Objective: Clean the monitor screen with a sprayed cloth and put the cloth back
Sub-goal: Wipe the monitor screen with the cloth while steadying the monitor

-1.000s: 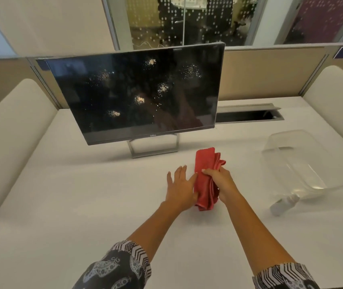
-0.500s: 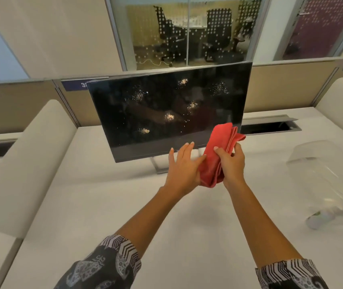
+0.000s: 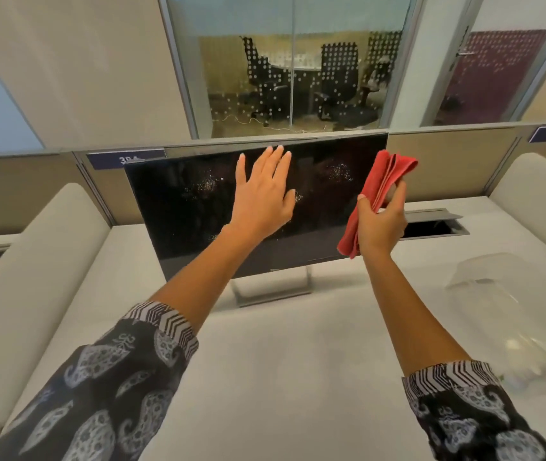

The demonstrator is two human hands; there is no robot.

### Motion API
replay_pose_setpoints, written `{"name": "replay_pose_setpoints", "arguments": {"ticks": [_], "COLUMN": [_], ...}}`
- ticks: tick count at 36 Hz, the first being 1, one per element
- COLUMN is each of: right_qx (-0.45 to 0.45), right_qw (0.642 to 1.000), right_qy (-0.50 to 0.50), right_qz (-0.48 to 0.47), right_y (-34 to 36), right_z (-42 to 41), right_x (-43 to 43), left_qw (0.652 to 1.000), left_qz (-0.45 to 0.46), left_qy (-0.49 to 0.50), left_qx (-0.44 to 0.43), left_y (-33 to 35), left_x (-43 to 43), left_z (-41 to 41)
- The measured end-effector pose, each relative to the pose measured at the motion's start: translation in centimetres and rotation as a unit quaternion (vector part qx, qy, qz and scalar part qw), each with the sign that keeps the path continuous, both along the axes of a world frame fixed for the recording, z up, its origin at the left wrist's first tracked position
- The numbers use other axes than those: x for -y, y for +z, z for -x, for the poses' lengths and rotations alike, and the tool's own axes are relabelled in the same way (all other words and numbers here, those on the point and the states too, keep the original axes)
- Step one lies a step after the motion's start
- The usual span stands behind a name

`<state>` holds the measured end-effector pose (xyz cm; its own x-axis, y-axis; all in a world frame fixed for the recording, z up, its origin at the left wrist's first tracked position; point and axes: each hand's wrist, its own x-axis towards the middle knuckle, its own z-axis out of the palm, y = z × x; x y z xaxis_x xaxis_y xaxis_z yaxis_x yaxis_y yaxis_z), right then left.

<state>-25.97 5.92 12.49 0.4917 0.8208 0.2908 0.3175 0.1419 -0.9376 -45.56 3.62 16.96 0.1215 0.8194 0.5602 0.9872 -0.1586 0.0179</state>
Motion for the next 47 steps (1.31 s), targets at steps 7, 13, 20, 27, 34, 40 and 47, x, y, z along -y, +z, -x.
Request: {"name": "replay_pose_setpoints", "arguments": {"ticks": [7,13,20,27,34,40,47], "right_qx": [0.095,0.110,0.150,0.203,0.242,0.257,0.336], "right_qw": [0.994,0.992,0.985,0.966,0.956,0.954,0.924], "right_qy": [-0.033,0.000,0.020,-0.038,-0.058,-0.052,-0.055], "right_qz": [-0.040,-0.055,-0.080,-0.157,-0.155,-0.144,-0.172], "right_y": [0.3,-0.1,-1.0,-1.8,-3.0,-3.7,-5.3], "right_z": [-0.1,1.7,2.8,1.9,2.1,4.3,5.0], "right_x": [-3.2,-4.8,-6.4,-7.4,-9.6,-9.7,-10.1], "left_qw": [1.000,0.999,1.000,1.000,0.999,0.998,0.998], "left_qz": [0.007,0.031,0.017,-0.006,-0.036,-0.042,-0.036], "left_qy": [-0.001,-0.002,-0.001,-0.004,-0.013,-0.019,-0.025], "left_qx": [-0.023,-0.025,-0.005,0.018,0.024,0.033,0.047], "left_y": [1.9,2.4,1.6,1.3,1.0,0.9,0.9], "left_x": [-3.9,-6.7,-8.0,-8.3,-8.2,-8.1,-8.3], "left_z": [-1.8,-3.4,-3.9,-4.2,-4.2,-4.2,-4.3]}}
